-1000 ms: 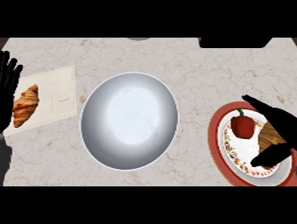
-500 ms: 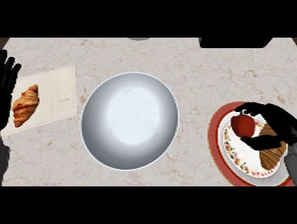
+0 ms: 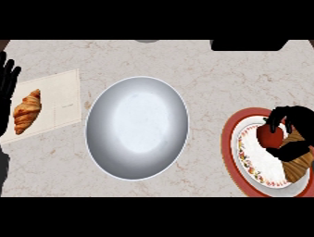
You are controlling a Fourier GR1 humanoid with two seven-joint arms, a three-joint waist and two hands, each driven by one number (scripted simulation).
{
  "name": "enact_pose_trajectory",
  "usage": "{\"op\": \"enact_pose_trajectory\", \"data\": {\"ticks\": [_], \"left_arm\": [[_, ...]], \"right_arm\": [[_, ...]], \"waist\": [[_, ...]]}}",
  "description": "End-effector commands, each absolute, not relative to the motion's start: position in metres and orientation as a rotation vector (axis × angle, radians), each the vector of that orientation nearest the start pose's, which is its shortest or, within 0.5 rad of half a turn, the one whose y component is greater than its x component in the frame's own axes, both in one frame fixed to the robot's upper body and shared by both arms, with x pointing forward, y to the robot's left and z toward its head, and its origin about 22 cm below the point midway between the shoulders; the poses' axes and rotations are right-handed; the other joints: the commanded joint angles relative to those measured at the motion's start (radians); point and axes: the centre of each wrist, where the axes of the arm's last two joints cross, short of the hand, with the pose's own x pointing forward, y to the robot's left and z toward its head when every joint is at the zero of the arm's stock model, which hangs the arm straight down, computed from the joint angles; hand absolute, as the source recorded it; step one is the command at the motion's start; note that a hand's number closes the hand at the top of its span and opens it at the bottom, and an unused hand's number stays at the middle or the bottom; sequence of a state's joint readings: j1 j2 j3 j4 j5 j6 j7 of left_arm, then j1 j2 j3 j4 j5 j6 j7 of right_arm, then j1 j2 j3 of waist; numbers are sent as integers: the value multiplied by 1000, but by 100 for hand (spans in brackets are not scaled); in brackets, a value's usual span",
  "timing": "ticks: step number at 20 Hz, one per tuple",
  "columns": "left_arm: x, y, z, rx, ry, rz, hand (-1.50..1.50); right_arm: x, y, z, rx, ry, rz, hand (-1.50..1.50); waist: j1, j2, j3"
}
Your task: Pick the bell pepper from the plate and place it in the bowl
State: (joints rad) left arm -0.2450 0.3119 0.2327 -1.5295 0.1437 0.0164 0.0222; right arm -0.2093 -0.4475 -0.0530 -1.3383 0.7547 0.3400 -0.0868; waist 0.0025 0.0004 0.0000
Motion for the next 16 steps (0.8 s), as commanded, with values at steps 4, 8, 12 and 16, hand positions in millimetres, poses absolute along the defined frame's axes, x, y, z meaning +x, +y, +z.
{"op": "enact_pose_trajectory", "data": {"ticks": [4, 8, 12, 16], "left_arm": [[300, 310, 80, 231, -1811, 27, 0], [290, 313, 84, 220, -1785, 19, 0], [296, 338, 81, 245, -1800, 27, 0], [297, 321, 82, 244, -1771, 32, 0]], "right_arm": [[287, -438, 71, -796, -1019, 1386, 150], [301, -464, 87, -813, -1102, 1366, 150], [301, -447, 115, -991, -1194, 1326, 150], [297, -462, 174, -1017, -1283, 1273, 150]], "waist": [[10, 8, 2], [11, 2, 1], [-6, -1, 0], [-9, -3, -1]]}}
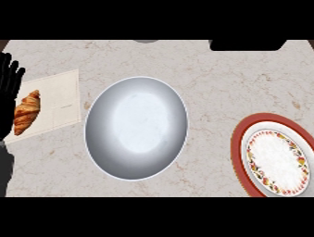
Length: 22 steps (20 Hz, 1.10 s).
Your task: Pick the bell pepper from the plate and place it in the bowl
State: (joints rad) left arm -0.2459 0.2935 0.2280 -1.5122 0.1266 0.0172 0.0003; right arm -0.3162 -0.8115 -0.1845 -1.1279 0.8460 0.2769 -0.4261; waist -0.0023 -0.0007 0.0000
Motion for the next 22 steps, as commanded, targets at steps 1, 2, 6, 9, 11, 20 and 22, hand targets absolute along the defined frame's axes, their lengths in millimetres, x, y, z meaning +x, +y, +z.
{"op": "enact_pose_trajectory", "data": {"ticks": [1, 2, 6, 9, 11, 20, 22], "left_arm": [[298, 331, 89, 251, -1772, 25, 0], [287, 344, 80, 248, -1780, 55, 0], [278, 333, 78, 265, -1767, 34, 0], [286, 341, 87, 253, -1770, 44, 0], [290, 340, 82, 248, -1789, 54, 0], [300, 332, 77, 253, -1758, 31, 0], [297, 337, 85, 231, -1773, 24, 0]], "right_arm": [[286, -456, 159, -968, -1341, 1278, 150], [286, -461, 197, -910, -1405, 1287, 150], [280, -442, 244, -874, -1583, 1265, 150], [273, -421, 246, -767, -1706, 1205, 150], [273, -414, 275, -709, -1767, 1191, 150], [274, -327, 306, -430, -1809, 1148, 150], [277, -297, 309, -390, -1827, 1114, 150]], "waist": [[-9, -2, -1], [-12, -6, -2], [-12, -10, -1], [-17, -9, -1], [-13, -7, -2], [-11, -8, -3], [-2, -9, -4]]}}
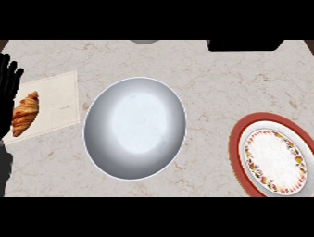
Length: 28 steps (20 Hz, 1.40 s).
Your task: Pick the bell pepper from the plate and place it in the bowl
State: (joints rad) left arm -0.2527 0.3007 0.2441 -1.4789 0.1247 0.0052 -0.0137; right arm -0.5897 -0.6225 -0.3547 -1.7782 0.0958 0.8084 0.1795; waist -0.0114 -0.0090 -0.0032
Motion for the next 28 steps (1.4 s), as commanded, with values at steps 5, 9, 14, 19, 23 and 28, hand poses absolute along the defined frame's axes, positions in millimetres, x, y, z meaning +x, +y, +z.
{"op": "enact_pose_trajectory", "data": {"ticks": [5, 9, 14, 19, 23, 28], "left_arm": [[288, 334, 74, 251, -1761, 25, 0], [299, 328, 78, 235, -1779, 5, 0], [297, 332, 83, 230, -1795, 8, 0], [294, 324, 75, 229, -1779, 33, 0], [298, 322, 84, 225, -1790, 37, 0], [289, 330, 85, 236, -1798, 15, 0]], "right_arm": [[269, -240, 321, -359, -1788, 1135, 150], [269, -187, 325, -356, -1703, 1229, 150], [281, -123, 294, -310, -1647, 1263, 150], [297, -96, 260, -304, -1605, 1267, 150], [272, -59, 229, -431, -1600, 1295, 150], [309, -47, 182, -484, -1459, 1215, 150]], "waist": [[11, 2, 1], [12, 4, 1], [25, 9, 2], [24, 11, 3], [19, 8, 3], [25, 11, 3]]}}
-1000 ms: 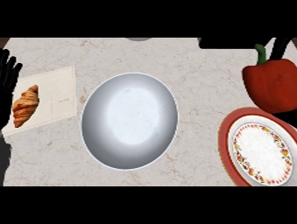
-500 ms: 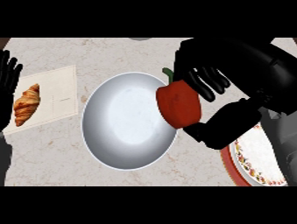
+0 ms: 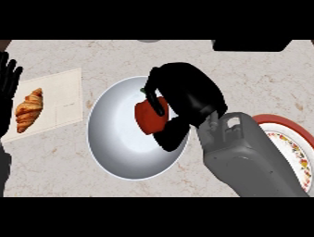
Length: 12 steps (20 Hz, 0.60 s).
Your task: Pick the bell pepper from the plate and place it in the bowl
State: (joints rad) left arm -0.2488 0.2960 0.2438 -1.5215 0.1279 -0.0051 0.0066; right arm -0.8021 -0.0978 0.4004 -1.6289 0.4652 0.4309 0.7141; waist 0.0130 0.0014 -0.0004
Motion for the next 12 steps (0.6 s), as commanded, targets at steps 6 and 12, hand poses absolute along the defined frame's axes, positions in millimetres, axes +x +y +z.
{"op": "enact_pose_trajectory", "data": {"ticks": [6, 12], "left_arm": [[293, 335, 85, 223, -1792, 36, 0], [291, 322, 80, 213, -1800, 17, 0]], "right_arm": [[321, -50, 114, -316, -1442, 1030, -150], [333, -59, 114, -205, -1622, 776, -150]], "waist": [[7, 4, 1], [9, 2, 1]]}}
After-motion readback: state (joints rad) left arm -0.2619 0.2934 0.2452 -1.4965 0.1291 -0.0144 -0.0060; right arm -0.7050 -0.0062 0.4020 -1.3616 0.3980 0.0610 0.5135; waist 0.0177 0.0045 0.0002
